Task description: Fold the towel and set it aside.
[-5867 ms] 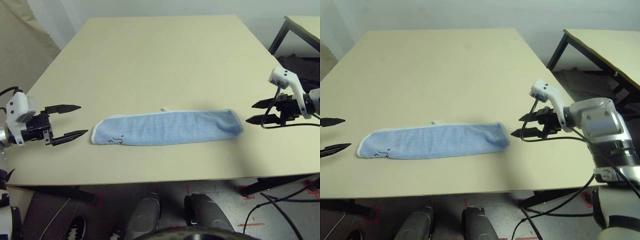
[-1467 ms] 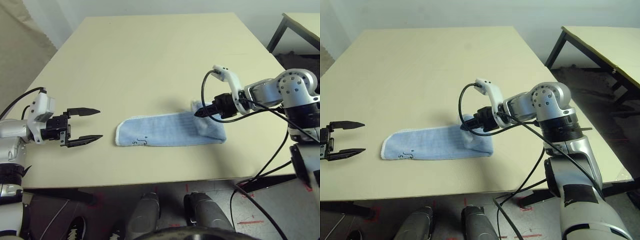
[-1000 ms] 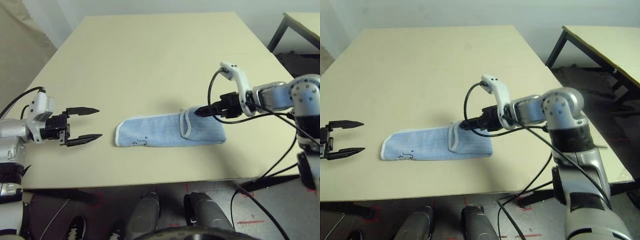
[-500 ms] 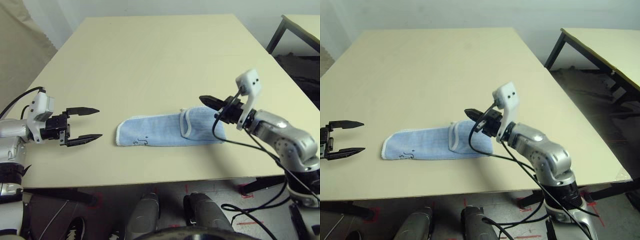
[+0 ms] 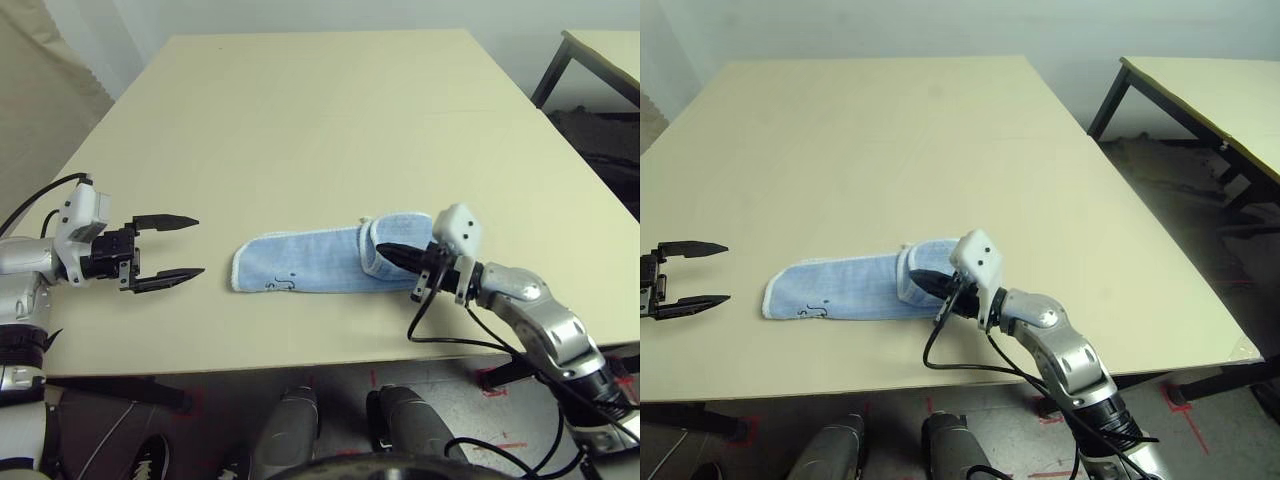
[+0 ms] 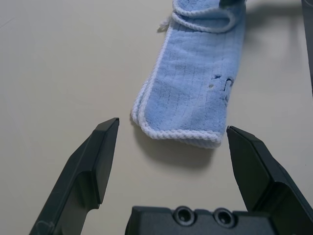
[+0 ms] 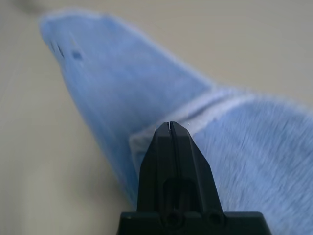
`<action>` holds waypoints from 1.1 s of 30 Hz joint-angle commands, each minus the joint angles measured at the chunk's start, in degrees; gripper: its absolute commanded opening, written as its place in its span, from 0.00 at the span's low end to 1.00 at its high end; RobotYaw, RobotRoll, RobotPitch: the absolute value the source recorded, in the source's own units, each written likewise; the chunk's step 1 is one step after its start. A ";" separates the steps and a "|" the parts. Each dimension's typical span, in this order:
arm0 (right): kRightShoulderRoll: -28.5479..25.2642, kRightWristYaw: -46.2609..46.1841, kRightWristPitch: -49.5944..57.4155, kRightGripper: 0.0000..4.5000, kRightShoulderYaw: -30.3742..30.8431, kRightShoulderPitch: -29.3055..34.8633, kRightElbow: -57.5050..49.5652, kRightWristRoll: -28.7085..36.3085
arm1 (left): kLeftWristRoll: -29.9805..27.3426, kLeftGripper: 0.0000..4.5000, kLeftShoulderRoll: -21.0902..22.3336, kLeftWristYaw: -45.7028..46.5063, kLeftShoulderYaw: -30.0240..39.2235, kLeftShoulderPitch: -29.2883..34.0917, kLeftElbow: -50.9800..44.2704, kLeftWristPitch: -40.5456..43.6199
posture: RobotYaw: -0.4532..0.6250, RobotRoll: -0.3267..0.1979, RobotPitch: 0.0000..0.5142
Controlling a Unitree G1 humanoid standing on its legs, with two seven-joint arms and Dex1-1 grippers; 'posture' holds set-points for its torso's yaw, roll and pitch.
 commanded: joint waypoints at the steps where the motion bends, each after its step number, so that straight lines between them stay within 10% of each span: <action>1: -0.36 0.71 1.94 0.01 1.60 -0.13 1.99 -2.88 | 0.45 1.00 0.32 -0.17 1.16 0.47 -0.83 0.30 | 0.51 0.62 0.16; 13: 0.46 5.13 8.40 0.01 -9.92 -2.60 -9.26 12.21 | 1.23 1.00 -0.18 0.12 1.22 -0.27 -0.38 0.30 | 0.50 0.62 0.15; 23: -0.08 0.86 4.49 0.01 -1.67 -2.12 4.36 -3.02 | 1.58 1.00 -0.87 0.22 1.18 -0.47 -0.39 0.06 | 0.50 0.62 0.13; 33: 2.17 2.68 7.93 0.01 -7.92 -5.39 -1.85 3.68 | 1.12 1.00 -0.07 0.05 1.94 0.95 -1.30 0.40 | 0.51 0.62 0.14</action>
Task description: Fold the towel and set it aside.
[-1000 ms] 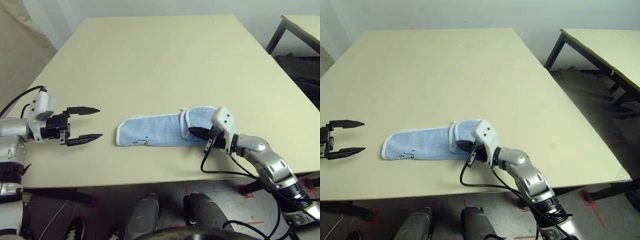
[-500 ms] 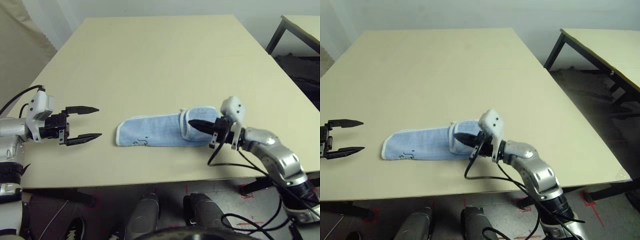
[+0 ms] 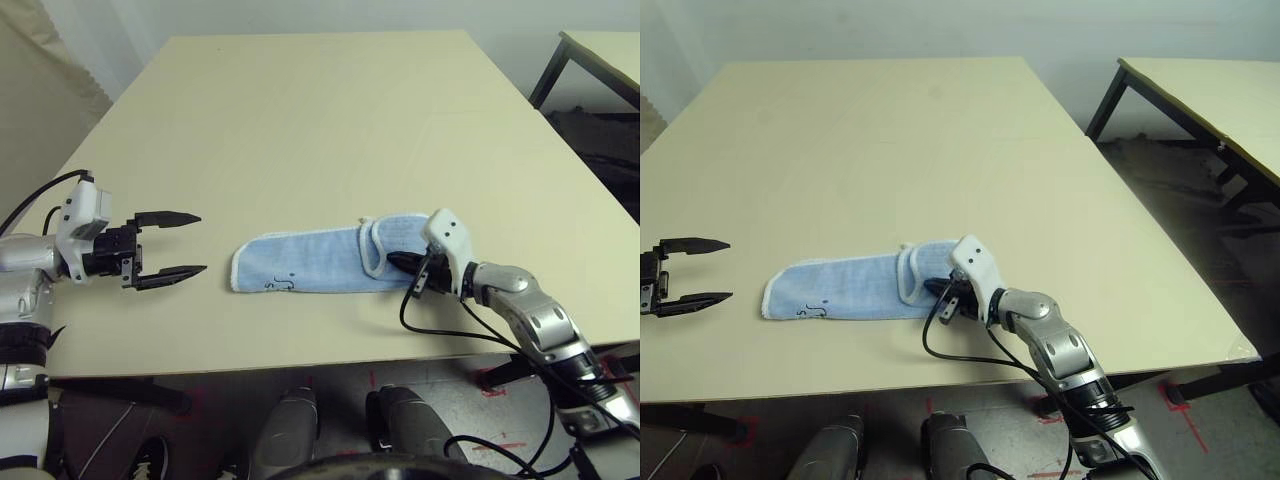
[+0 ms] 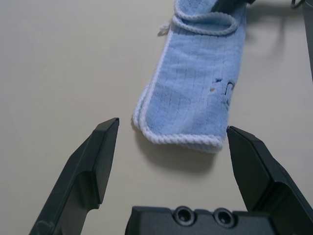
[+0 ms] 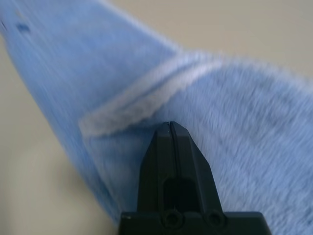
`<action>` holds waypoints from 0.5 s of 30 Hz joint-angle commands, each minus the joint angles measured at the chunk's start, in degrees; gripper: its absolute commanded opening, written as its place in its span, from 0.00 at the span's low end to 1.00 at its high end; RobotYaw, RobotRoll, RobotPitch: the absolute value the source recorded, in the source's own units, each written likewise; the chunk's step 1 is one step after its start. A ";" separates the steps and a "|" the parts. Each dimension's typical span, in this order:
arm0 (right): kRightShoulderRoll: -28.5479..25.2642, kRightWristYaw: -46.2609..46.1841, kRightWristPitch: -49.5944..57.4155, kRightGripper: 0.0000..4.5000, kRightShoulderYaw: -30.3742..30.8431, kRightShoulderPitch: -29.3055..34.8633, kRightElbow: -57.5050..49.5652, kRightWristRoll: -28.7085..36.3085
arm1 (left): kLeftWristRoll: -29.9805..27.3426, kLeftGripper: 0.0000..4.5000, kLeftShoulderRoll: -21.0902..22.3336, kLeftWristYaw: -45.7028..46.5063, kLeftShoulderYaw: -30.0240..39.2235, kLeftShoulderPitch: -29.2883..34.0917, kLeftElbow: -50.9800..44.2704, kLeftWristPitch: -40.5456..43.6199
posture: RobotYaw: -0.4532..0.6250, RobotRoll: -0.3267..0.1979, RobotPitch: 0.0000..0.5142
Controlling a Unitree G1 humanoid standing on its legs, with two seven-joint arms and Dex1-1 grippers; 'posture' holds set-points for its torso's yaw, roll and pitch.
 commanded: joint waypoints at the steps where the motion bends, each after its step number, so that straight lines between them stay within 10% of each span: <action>1: 0.28 1.29 3.18 0.01 -4.24 -2.41 -5.37 5.50 | 0.44 1.00 0.58 -0.19 0.95 0.65 -1.08 0.12 | 0.51 0.62 0.14; 15: 1.55 -3.73 8.05 0.01 0.22 -5.70 6.50 -2.34 | 1.04 1.00 -0.17 -0.14 0.28 -0.64 -0.74 0.03 | 0.51 0.62 0.13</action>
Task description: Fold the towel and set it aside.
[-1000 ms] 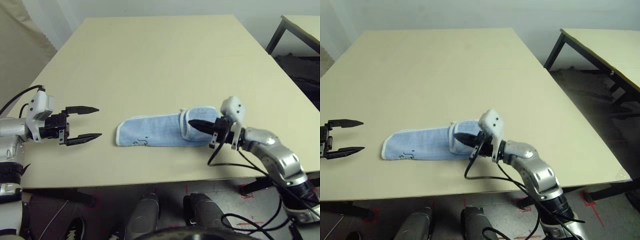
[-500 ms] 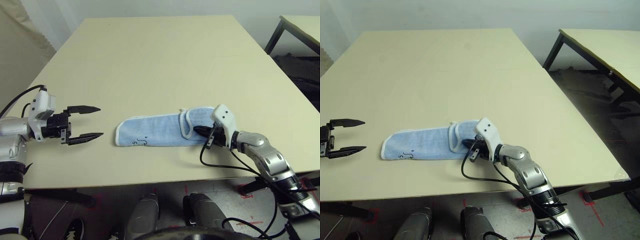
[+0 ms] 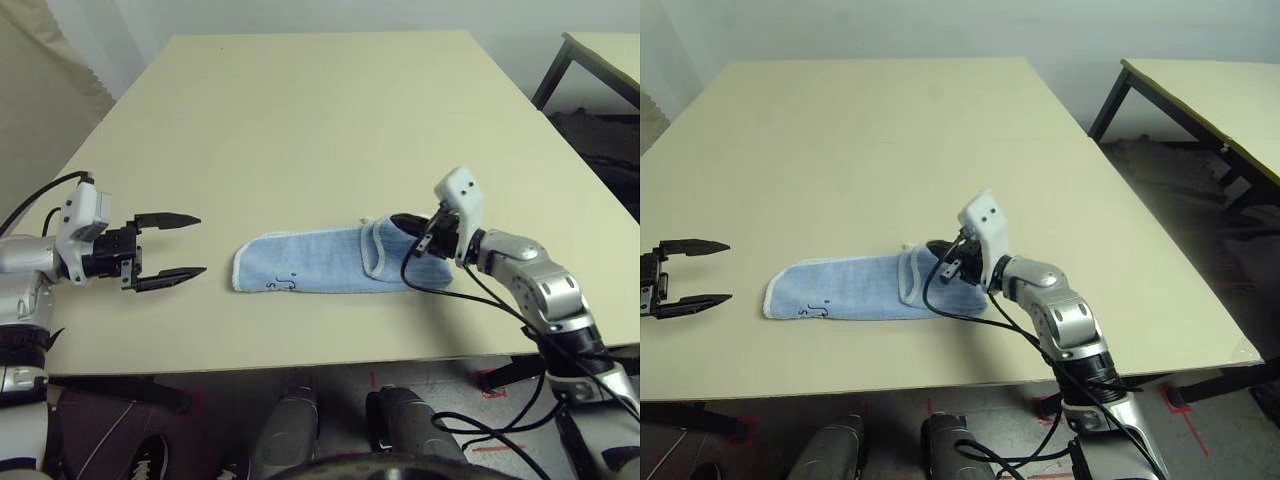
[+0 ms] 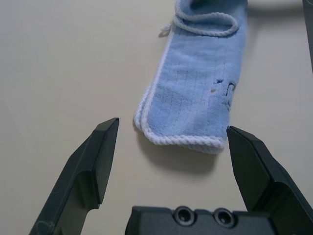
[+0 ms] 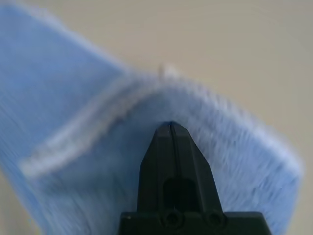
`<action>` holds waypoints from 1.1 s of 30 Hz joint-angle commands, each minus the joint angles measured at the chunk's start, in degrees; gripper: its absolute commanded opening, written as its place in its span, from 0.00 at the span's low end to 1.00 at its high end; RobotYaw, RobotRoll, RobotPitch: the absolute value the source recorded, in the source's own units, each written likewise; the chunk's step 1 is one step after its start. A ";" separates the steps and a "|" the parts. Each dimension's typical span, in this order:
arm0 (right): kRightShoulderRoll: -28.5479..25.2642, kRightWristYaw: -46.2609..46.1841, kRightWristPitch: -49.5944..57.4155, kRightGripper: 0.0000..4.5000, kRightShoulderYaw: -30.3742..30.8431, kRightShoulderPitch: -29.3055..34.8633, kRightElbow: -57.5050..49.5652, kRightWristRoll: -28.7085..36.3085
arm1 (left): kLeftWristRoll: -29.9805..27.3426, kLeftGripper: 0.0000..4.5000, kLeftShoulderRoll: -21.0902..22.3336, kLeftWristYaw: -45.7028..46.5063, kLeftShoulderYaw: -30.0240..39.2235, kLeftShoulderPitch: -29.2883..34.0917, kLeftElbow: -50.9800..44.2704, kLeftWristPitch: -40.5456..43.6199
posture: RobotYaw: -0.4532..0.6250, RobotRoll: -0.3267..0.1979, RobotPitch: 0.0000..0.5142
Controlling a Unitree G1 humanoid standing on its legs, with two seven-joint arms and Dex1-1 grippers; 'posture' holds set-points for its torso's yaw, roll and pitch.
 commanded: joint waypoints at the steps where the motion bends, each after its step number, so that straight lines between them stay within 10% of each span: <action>1: -0.07 0.47 1.13 0.01 0.44 0.15 -0.44 -0.57 | 0.61 1.00 0.11 -0.07 0.44 0.41 -0.45 0.13 | 0.51 0.62 0.13; 11: 1.29 0.45 1.48 0.01 -9.10 -4.46 -5.25 7.05 | 0.55 1.00 0.38 0.11 0.92 1.23 -0.81 0.34 | 0.51 0.62 0.15; 26: 0.12 -2.85 2.90 0.01 -3.59 -2.26 -0.11 -1.36 | 0.95 1.00 -0.25 -0.35 0.52 0.46 -0.27 -0.08 | 0.50 0.62 0.15; 33: -2.27 1.36 -1.01 0.47 -7.49 -3.61 -3.95 1.32 | 0.78 1.00 0.47 -0.57 1.19 1.33 -0.03 -0.25 | 0.50 0.62 0.16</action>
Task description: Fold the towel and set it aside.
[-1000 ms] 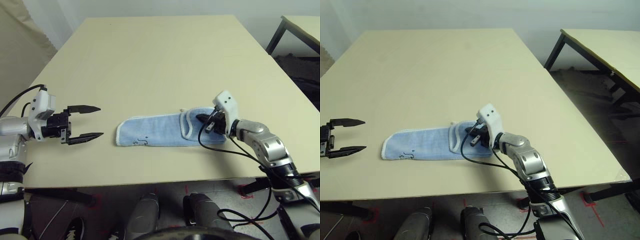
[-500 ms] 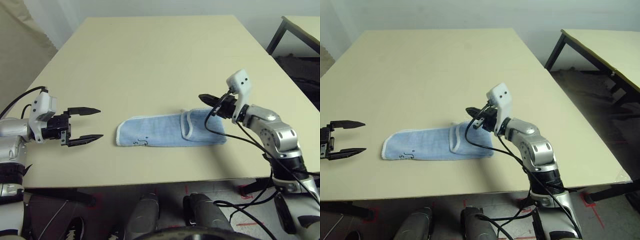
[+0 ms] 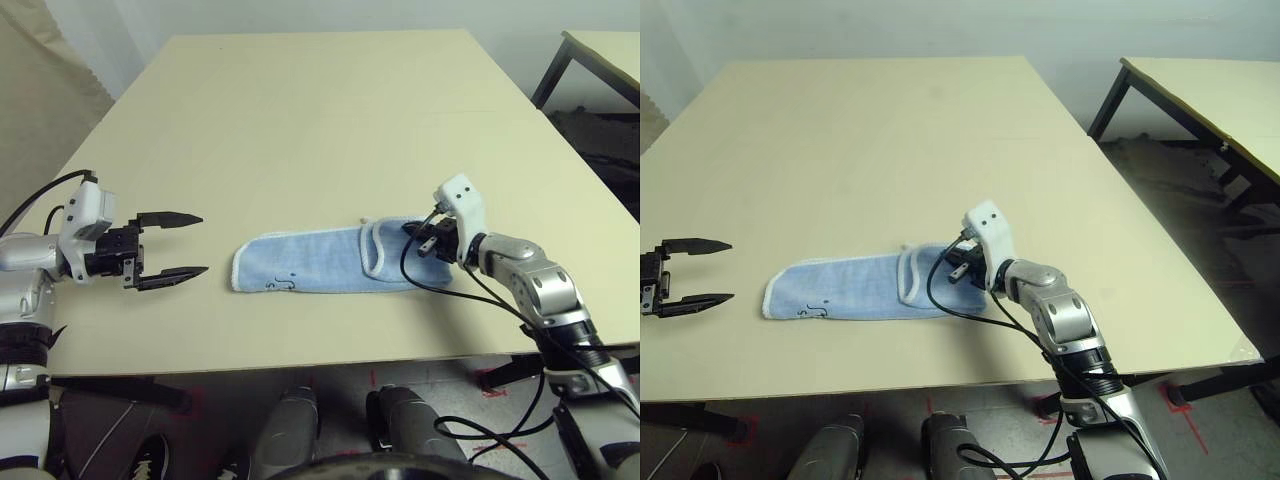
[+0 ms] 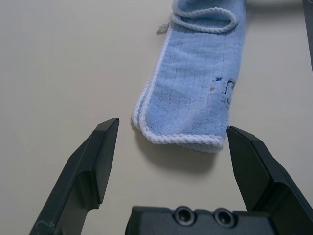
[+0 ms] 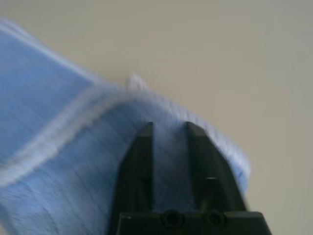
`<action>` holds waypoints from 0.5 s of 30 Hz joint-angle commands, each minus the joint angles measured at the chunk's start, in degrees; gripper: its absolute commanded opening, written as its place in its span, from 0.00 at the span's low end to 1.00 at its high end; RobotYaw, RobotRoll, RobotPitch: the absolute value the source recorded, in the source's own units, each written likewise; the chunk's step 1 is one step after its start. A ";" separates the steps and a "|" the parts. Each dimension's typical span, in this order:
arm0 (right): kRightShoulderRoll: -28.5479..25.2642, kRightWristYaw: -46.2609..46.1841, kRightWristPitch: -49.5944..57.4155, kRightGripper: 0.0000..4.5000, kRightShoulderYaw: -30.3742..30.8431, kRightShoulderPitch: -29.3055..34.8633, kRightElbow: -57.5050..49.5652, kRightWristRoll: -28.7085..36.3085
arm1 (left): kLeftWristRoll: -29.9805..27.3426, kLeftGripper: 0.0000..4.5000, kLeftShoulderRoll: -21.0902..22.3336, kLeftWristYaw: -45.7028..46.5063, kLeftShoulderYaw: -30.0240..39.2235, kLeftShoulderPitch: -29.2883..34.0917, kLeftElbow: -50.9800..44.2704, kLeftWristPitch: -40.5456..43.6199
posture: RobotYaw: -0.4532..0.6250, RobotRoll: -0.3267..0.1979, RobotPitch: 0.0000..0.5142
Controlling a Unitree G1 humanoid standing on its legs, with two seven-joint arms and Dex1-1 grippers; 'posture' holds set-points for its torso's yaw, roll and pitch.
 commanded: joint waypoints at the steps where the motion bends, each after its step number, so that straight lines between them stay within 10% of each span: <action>1: -2.81 2.94 -3.71 0.54 -2.21 -1.12 -2.64 0.69 | 0.24 1.00 0.70 -0.33 1.22 0.81 0.32 -0.42 | 0.50 0.62 0.16; 7: -9.30 15.93 -14.11 0.99 -2.34 2.62 -8.15 3.59 | 1.50 1.00 0.82 3.37 1.32 -0.04 1.80 3.44 | 0.49 0.62 0.16; 12: -15.23 28.25 -23.86 0.99 -0.31 4.64 -10.38 3.67 | 10.36 1.00 3.05 19.78 -3.47 -0.30 2.35 24.64 | 0.48 0.62 0.16; 15: -16.03 32.52 -25.96 0.99 -0.22 4.03 -10.74 5.42 | 5.17 1.00 3.52 18.29 -4.33 1.12 -4.26 44.25 | 0.48 0.62 0.16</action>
